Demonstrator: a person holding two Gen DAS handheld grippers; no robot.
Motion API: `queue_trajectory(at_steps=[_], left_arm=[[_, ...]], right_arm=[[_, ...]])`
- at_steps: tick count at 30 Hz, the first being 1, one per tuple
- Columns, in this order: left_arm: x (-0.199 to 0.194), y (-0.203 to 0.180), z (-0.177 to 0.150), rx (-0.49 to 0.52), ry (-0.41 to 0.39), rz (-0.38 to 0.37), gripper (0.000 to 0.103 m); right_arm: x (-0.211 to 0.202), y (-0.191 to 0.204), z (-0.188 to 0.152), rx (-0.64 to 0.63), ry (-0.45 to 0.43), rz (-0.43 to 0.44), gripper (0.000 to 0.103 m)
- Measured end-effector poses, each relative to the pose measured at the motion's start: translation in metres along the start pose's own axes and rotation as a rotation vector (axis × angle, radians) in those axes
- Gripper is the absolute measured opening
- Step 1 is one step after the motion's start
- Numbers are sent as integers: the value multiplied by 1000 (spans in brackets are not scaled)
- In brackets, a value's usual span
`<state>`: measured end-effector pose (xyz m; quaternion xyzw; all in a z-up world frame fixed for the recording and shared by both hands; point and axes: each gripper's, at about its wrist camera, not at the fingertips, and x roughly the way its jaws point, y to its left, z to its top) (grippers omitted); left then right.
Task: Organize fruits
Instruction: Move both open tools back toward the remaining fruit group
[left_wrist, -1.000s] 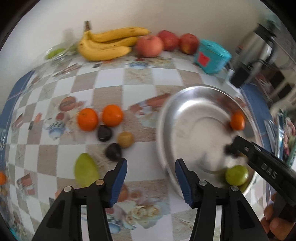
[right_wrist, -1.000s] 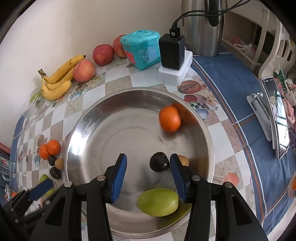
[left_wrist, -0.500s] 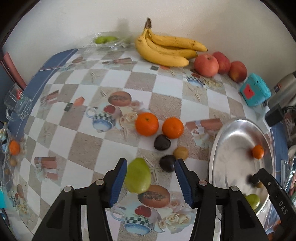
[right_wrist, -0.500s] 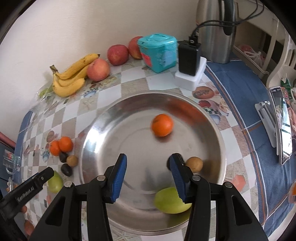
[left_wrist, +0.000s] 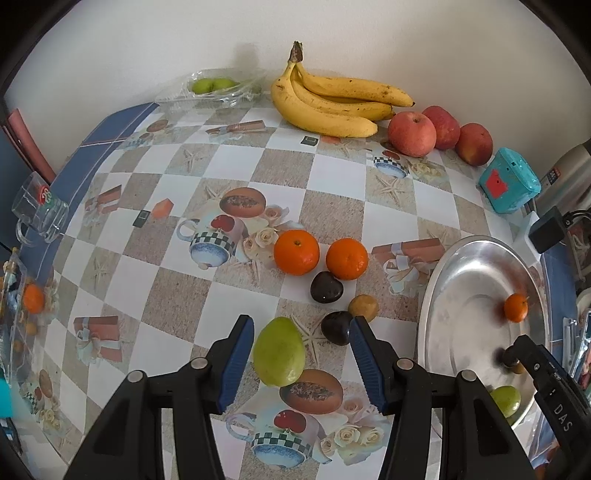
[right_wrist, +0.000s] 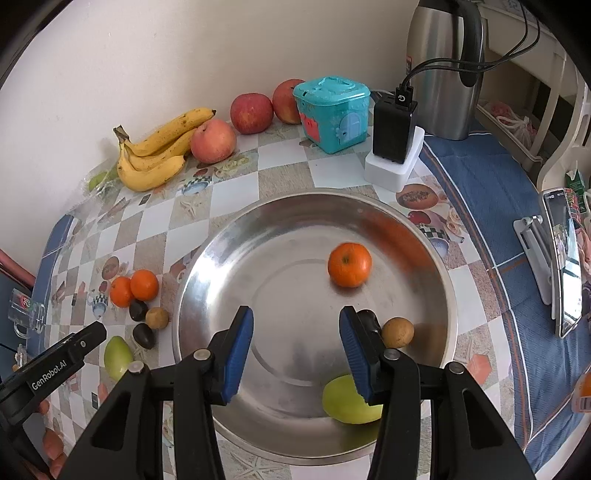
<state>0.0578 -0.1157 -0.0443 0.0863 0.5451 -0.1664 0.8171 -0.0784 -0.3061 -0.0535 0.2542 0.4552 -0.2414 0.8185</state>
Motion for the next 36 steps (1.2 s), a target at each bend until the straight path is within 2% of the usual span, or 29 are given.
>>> queue_trajectory(at_steps=[4, 7, 9, 10, 11, 18, 22, 23, 25, 36], left_arm=[[2, 2, 0, -4, 8, 6, 60], [5, 2, -1, -5, 20, 13, 74], [8, 3, -2, -7, 29, 30, 79], [10, 4, -2, -10, 35, 37, 82], [11, 5, -2, -13, 39, 40, 85], [16, 12, -3, -40, 54, 55, 87], [16, 13, -3, -35, 47, 58, 101], [16, 13, -3, -35, 45, 57, 101], [16, 14, -3, -35, 42, 57, 102], [12, 19, -1, -39, 23, 40, 103]], right_arm=[[3, 1, -1, -8, 11, -8, 50], [5, 1, -2, -15, 17, -12, 50], [7, 3, -3, -26, 17, -21, 56], [8, 4, -4, -36, 16, -32, 67], [9, 5, -4, -48, 16, -42, 71], [12, 8, -6, -69, 24, -52, 71], [13, 8, -6, -75, 22, -51, 73], [13, 9, -6, -80, 19, -52, 81], [13, 11, -7, -98, 10, -61, 90], [6, 17, -6, -130, -51, -56, 95]])
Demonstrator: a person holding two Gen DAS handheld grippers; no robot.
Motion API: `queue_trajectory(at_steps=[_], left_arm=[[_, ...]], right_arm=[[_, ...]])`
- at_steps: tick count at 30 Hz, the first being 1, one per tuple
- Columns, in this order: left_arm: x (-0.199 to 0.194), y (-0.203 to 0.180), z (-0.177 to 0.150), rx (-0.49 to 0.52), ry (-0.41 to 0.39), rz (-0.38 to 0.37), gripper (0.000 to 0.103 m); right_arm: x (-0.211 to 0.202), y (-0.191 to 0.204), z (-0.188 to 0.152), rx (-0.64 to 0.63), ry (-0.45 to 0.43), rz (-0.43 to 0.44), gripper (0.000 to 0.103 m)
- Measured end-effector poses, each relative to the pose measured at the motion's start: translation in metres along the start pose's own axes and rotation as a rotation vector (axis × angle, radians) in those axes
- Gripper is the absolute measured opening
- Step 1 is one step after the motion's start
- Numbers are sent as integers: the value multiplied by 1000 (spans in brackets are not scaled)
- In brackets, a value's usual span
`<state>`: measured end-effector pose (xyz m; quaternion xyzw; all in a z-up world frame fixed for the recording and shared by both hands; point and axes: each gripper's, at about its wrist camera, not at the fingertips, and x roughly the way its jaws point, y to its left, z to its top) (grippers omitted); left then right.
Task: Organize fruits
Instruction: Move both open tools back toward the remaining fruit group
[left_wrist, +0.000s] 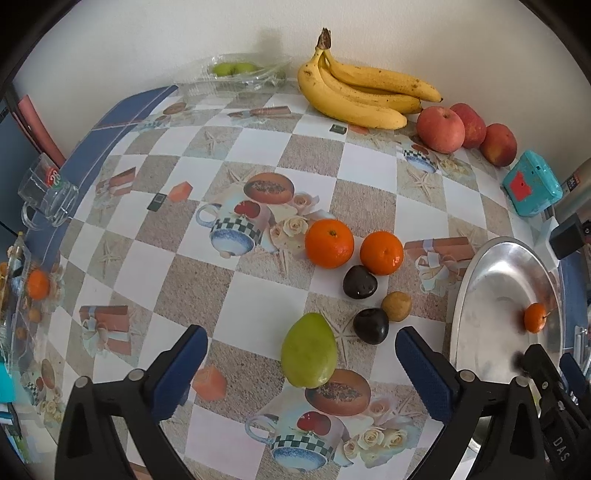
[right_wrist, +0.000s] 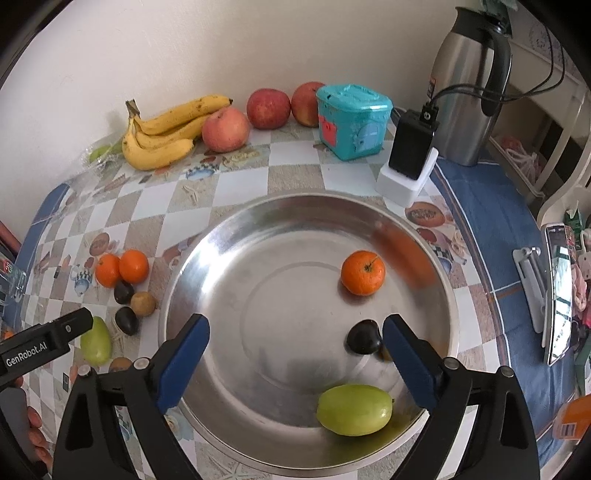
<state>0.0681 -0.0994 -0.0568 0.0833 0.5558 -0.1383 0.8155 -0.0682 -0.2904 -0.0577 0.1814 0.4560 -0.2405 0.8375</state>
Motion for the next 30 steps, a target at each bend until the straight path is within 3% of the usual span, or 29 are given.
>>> queue_trajectory(at_steps=[11, 21, 30], left_arm=[[-10, 9, 0, 15, -61, -14, 103], [-9, 30, -1, -37, -27, -53, 103], [3, 50, -1, -59, -6, -29, 103]], right_arm=[[-4, 11, -1, 12, 13, 54, 95], [-29, 32, 5, -10, -125, 72, 95], [-18, 64, 0, -43, -62, 123, 95]])
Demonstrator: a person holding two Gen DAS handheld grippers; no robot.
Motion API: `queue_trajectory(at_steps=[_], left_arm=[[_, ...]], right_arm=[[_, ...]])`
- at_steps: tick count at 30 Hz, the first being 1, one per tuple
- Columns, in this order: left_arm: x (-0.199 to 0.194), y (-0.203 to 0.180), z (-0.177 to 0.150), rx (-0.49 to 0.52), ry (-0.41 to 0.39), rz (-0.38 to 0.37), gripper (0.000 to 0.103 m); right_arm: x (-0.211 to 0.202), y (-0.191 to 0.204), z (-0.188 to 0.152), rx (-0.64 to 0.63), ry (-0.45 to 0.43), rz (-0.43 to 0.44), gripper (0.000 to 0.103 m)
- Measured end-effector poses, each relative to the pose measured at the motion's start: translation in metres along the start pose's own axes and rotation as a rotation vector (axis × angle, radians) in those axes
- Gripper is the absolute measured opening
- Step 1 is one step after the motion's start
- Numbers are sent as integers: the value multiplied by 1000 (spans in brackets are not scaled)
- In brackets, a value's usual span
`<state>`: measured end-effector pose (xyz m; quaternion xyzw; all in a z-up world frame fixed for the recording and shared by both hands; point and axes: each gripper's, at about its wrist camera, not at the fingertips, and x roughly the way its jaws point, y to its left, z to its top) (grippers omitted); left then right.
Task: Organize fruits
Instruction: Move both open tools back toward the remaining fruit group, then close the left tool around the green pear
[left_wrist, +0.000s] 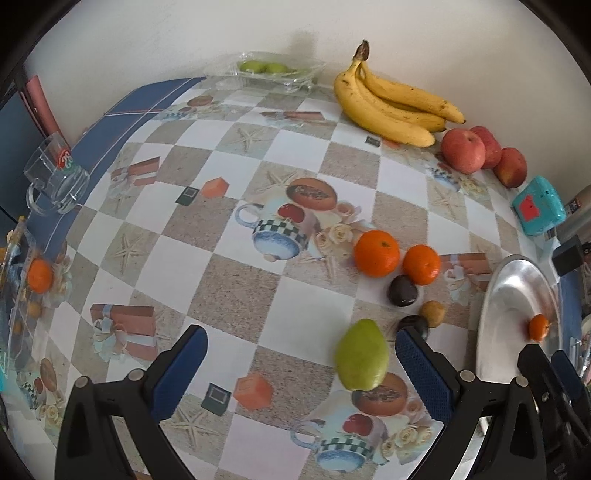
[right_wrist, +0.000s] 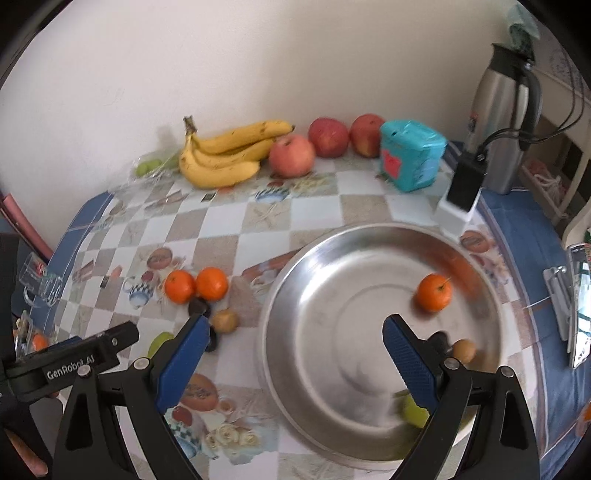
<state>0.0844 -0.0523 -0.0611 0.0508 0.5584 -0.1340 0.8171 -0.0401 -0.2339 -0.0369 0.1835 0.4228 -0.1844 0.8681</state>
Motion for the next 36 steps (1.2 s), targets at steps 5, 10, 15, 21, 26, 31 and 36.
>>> queue_trajectory(at_steps=[5, 10, 15, 21, 26, 31, 36], left_arm=[[10, 1, -3, 9, 26, -1, 103], [18, -4, -6, 23, 57, -17, 103], [25, -12, -10, 33, 79, -61, 102], [28, -21, -12, 63, 70, -82, 97], [28, -27, -13, 89, 59, -86, 88], [28, -31, -14, 106, 63, -91, 79], [30, -32, -15, 109, 74, -101, 69]], right_arm=[[15, 10, -7, 3, 52, 19, 95], [26, 11, -14, -2, 118, -3, 95], [27, 2, -15, 22, 132, -21, 95], [26, -8, -15, 39, 137, -49, 95], [24, -11, -15, 41, 138, -56, 95], [23, -11, -14, 45, 133, -52, 95], [24, -9, -14, 38, 134, -51, 95]])
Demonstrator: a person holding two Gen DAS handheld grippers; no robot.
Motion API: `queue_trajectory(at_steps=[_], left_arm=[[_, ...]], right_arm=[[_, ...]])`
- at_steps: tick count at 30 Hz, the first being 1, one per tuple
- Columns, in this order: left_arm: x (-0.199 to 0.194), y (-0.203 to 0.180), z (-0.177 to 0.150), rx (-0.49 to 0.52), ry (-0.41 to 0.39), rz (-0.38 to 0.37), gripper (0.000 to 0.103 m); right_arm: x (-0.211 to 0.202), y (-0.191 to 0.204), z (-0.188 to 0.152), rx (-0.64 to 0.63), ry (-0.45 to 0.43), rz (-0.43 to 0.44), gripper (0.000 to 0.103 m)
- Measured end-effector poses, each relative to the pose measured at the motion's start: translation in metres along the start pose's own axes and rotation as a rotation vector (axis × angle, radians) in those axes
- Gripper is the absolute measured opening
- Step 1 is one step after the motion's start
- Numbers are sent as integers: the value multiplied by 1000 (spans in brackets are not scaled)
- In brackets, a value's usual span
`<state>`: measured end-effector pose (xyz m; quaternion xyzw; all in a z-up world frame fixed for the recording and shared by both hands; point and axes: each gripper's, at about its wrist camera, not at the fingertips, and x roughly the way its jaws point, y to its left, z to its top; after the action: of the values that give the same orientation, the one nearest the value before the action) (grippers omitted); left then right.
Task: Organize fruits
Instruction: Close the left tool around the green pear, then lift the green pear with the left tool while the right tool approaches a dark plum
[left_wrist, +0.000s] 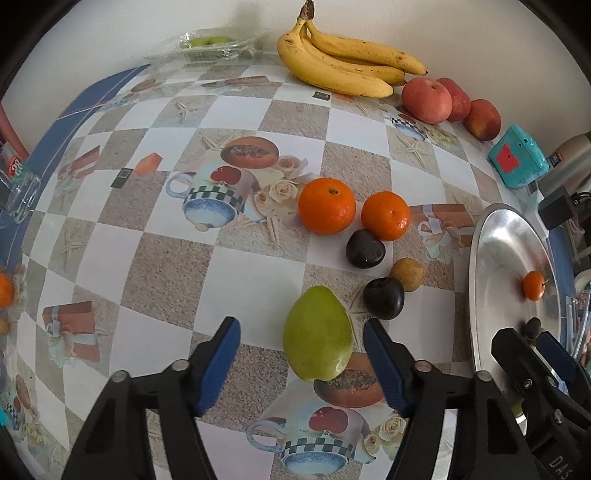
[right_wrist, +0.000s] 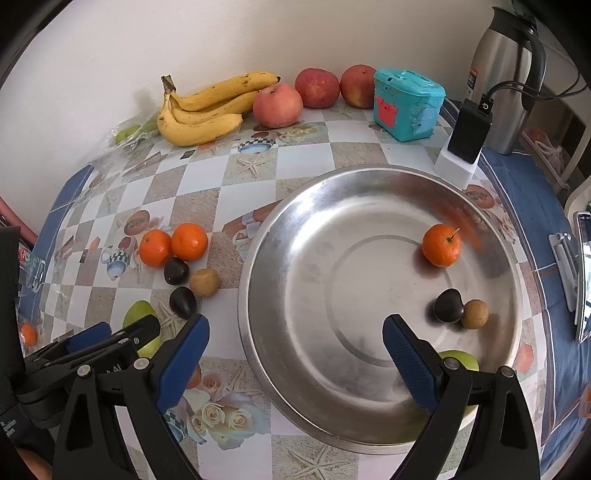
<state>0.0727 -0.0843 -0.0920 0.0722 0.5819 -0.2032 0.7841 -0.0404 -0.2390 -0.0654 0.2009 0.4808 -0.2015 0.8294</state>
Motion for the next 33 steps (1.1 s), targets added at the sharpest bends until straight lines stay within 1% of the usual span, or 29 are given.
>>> queue_trajectory(at_steps=[1, 2, 4, 7, 10, 14, 19, 21, 24, 30, 31, 32, 33], left_arm=[[0, 0, 0, -1, 2, -2, 65], [1, 0, 0, -2, 3, -4, 57], [0, -1, 0, 0, 1, -14, 52], [-5, -5, 1, 15, -18, -16, 40], [-6, -5, 1, 16, -22, -7, 39], [-8, 0, 2, -10, -18, -21, 39], [-19, 5, 5, -44, -40, -42, 39], [-25, 10, 9, -69, -53, -56, 39], [-34, 16, 12, -95, -77, -52, 39], [-53, 34, 20, -146, -133, -49, 37], [-55, 37, 21, -153, -138, -49, 33], [-57, 39, 22, -158, -147, -48, 25], [-61, 41, 23, -161, -162, -42, 25]], right_arm=[[0, 0, 0, 0, 1, 0, 95], [0, 0, 0, 0, 1, 0, 95], [0, 0, 0, 0, 0, -1, 95], [0, 0, 0, 0, 0, 0, 95], [0, 0, 0, 0, 1, 0, 95], [1, 0, 0, -3, 3, -6, 95], [0, 1, 1, -8, 1, 2, 95], [-2, 1, 2, -4, -13, -2, 95], [-8, 1, 4, -2, -46, -8, 95], [-17, 12, 9, -42, -106, 16, 95], [-18, 15, 9, -54, -114, 17, 95], [-19, 19, 9, -66, -123, 19, 95], [-20, 22, 10, -79, -129, 22, 95]])
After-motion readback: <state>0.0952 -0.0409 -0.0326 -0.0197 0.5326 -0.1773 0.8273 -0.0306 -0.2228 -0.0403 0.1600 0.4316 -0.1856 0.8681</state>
